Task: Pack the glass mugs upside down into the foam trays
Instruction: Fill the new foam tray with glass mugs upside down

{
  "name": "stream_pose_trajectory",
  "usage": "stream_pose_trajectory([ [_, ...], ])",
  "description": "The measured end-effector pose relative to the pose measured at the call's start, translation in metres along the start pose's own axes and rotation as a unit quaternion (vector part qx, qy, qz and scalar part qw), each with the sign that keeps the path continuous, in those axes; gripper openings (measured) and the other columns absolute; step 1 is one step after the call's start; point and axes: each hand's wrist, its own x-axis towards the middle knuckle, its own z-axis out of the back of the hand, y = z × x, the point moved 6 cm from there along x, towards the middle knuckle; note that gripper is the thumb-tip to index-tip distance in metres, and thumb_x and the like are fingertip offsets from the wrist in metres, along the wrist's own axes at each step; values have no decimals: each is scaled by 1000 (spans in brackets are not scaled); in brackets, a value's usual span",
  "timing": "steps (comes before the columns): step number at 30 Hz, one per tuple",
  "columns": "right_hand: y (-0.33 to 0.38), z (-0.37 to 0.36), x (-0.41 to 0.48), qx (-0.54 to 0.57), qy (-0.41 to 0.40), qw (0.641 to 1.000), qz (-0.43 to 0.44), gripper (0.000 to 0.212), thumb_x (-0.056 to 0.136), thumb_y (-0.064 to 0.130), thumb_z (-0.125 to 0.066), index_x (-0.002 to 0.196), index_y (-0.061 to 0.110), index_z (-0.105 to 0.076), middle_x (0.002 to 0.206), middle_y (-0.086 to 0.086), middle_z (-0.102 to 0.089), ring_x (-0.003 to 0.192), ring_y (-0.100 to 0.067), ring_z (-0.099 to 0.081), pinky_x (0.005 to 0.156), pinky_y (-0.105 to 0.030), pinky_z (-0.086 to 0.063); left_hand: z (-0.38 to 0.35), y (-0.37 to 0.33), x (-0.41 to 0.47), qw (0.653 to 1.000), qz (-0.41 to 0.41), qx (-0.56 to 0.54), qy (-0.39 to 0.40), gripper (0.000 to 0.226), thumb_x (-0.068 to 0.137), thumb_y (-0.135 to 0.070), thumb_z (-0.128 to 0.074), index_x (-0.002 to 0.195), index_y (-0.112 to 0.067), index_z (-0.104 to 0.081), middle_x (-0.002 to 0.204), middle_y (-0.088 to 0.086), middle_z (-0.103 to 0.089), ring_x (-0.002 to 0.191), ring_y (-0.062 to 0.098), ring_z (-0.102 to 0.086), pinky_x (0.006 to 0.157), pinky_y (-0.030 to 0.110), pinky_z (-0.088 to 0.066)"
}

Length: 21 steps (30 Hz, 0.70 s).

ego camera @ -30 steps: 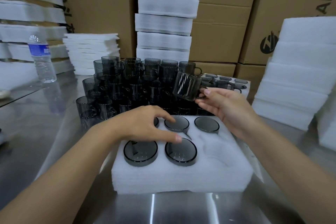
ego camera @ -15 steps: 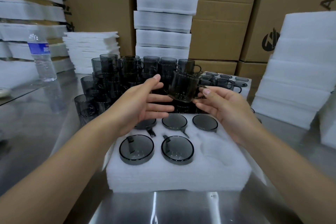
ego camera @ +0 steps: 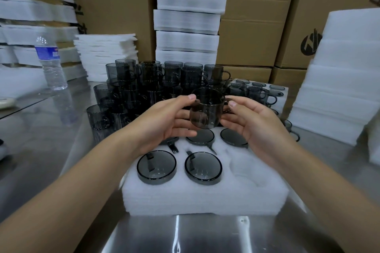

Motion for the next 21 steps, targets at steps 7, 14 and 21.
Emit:
stream_pose_trajectory([
  [7, 1, -1, -1, -10, 1, 1000, -2, 19, 94, 13, -56, 102, 22, -71, 97, -3, -73, 80, -12, -68, 66, -20, -53, -1, 0, -1, 1000, -11, 20, 16, 39, 78, -38, -66, 112, -20, -62, 102, 10, -73, 84, 20, -71, 63, 23, -54],
  [14, 3, -2, -2, -7, -5, 1000, 3, 22, 93, 11, -56, 104, 23, -70, 109, -6, -71, 89, -14, -67, 66, -20, -53, 0, 0, -1, 999, -23, 37, 30, 33, 73, -29, -73, 105, -25, -66, 106, 4, -73, 80, 14, -70, 64, 20, -54],
  [21, 4, -2, -2, -7, 3, 1000, 6, 24, 94, 10, -55, 103, 26, -70, 109, -5, -71, 95, -16, -67, 66, -20, -53, 1, 0, -1, 998, -23, 54, 35, 57, 68, -27, -80, 120, -20, -58, 94, -5, -74, 76, 7, -68, 66, 19, -53],
])
